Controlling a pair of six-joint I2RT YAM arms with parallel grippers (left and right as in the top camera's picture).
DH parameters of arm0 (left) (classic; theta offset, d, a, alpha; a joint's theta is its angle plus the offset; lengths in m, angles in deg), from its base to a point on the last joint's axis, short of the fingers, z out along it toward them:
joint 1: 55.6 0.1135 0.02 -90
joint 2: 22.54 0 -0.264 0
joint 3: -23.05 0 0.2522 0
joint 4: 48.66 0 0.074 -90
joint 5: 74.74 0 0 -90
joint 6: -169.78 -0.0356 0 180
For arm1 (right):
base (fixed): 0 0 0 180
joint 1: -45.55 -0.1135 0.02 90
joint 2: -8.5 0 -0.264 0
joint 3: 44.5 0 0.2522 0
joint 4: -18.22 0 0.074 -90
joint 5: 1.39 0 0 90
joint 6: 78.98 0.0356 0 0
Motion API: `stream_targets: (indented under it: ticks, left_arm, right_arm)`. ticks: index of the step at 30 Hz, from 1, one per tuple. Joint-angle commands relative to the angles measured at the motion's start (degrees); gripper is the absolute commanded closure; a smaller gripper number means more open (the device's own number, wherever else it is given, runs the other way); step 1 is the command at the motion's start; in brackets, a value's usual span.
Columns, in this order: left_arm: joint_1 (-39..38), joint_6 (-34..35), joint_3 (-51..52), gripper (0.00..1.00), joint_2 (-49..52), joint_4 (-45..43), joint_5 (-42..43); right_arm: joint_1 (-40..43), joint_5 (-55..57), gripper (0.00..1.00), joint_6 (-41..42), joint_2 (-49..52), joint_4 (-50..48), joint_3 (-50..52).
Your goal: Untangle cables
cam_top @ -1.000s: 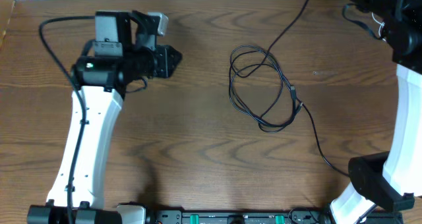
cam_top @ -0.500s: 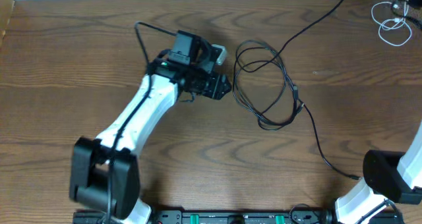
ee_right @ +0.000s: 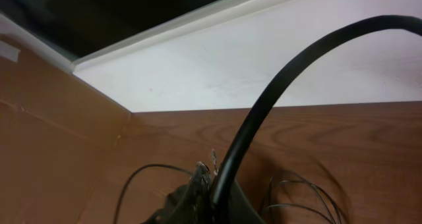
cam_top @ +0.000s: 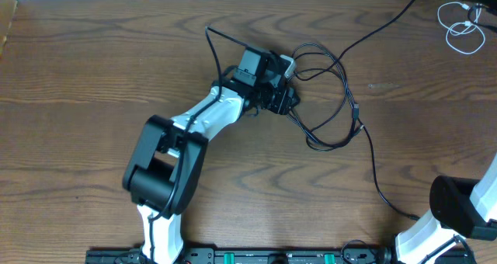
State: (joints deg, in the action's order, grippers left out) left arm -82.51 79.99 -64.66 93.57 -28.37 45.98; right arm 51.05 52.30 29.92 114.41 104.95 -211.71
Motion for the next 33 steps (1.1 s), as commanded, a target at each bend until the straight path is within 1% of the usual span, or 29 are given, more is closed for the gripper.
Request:
stream_targets:
  ticks: [1, 2, 4, 5, 6, 7, 8, 10, 12, 14, 16, 20, 23, 25, 27, 28, 31, 33]
  left_arm:
    - [-0.4, 2.1, -0.2, 0.38, 3.5, -1.7, -0.2]
    - [-0.4, 2.3, -0.2, 0.38, 3.6, -1.7, -0.2]
    - [-0.4, 2.3, -0.2, 0.45, 3.6, -1.8, -0.2]
    - [-0.4, 2.3, -0.2, 0.57, 3.6, -2.0, -0.2]
    - [-0.4, 2.3, -0.2, 0.67, 3.6, -2.0, -0.4]
    - [-0.4, 2.3, -0.2, 0.85, 3.6, -2.0, -0.4]
    - [-0.4, 2.3, -0.2, 0.92, 3.6, -2.3, -0.4]
    - [-0.3, 2.6, -0.2, 0.93, 3.5, -2.7, -0.9]
    - [0.7, 4.5, -0.3, 0.93, 1.5, -1.9, -7.7]
    - [2.3, 4.6, -0.3, 0.93, -1.5, -0.2, -12.1]
    - [4.9, 4.6, -0.3, 0.93, -6.8, 2.6, -17.7]
    - [11.1, 4.4, -0.3, 0.93, -16.7, 6.6, -25.9]
    - [15.7, 4.3, -0.3, 0.93, -21.8, 7.9, -26.7]
    - [19.7, 4.4, -0.3, 0.93, -25.0, 8.7, -26.7]
    - [21.6, 4.3, -0.3, 0.93, -26.0, 9.1, -26.7]
    - [22.9, 4.3, -0.3, 0.93, -26.2, 9.2, -26.7]
    - [23.8, 3.0, -0.3, 0.93, -26.2, 9.5, -26.9]
    - [24.1, 2.2, -0.3, 0.93, -26.2, 9.2, -30.4]
  right_arm:
    - [0.2, -0.7, 0.99, -1.9, -0.2, 0.5, -0.2]
    - [0.2, -0.7, 0.99, -1.9, -0.2, 0.7, -0.2]
    - [0.2, -0.7, 0.99, -2.3, -0.2, 1.1, -0.2]
    - [0.2, -0.7, 0.99, -2.6, -0.2, 1.3, -0.2]
    - [0.2, -0.7, 0.99, -2.8, -0.2, 1.5, -0.2]
    - [0.2, -0.4, 0.99, -3.2, -0.2, 1.8, -0.2]
    - [0.2, 0.4, 0.99, -3.3, -0.2, 2.1, -0.2]
    - [0.2, 1.7, 0.99, -3.3, -0.2, 2.7, -0.2]
    - [0.5, 3.5, 0.99, -3.3, -0.2, 3.8, -0.2]
    - [1.1, 5.1, 0.99, -3.3, -0.2, 4.5, -0.2]
    - [2.4, 8.3, 0.99, -3.3, -0.2, 5.8, -0.2]
    - [5.2, 12.0, 0.99, -3.3, -0.2, 7.3, -0.2]
    - [8.5, 14.2, 0.99, -3.3, -0.1, 7.9, 0.1]
    - [13.3, 14.4, 0.99, -3.3, 0.6, 8.7, 0.8]
    - [16.3, 14.3, 0.99, -3.3, 1.4, 9.2, 1.5]
    - [19.1, 14.3, 0.99, -4.0, 2.5, 9.6, 2.4]
    - [22.9, 13.4, 0.99, -6.6, 5.0, 10.7, 4.6]
    - [24.5, 13.2, 0.99, -8.7, 7.9, 12.0, 5.5]
